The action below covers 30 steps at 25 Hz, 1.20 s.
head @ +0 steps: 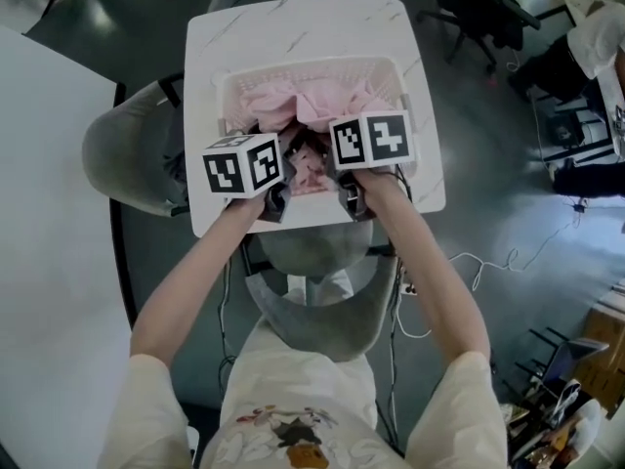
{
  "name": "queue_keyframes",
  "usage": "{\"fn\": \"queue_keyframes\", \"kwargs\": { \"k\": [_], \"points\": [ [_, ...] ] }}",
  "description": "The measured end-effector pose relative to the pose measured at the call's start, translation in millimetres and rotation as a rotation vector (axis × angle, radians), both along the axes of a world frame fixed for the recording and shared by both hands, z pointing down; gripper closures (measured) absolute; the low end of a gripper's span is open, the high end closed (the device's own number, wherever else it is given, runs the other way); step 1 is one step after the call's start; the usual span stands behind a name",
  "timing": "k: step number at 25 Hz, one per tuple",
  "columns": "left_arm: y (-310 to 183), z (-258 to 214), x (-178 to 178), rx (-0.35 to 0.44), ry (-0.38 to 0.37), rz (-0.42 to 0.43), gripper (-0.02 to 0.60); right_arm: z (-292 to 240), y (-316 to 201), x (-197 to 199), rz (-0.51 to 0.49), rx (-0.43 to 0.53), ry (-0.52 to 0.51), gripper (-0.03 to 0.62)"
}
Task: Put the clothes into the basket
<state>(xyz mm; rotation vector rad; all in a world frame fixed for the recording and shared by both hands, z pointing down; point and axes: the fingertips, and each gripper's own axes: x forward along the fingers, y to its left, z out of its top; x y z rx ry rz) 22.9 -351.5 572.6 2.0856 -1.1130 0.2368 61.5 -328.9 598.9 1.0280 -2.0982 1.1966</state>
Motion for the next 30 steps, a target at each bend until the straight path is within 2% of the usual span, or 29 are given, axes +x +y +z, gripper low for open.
{"fn": "queue_keyframes", "kwargs": {
  "k": [6, 19, 24, 30],
  "points": [
    [-9, 15, 1, -0.049, -0.016, -0.006, 0.367, 13, -9, 2, -0.032, -0.052, 0.044, 0.433],
    [-29, 42, -2, -0.111, -0.065, -0.017, 0.367, 42, -25, 0, 0.016, -0.151, -0.016, 0.431],
    [-39, 60, 0, -0.144, -0.070, -0.033, 0.367, 59, -36, 3, 0.004, -0.144, 0.028, 0.431],
    [-40, 82, 2, -0.196, -0.100, -0.043, 0.365, 79, -35, 6, -0.013, -0.179, 0.063, 0.431]
  ]
}}
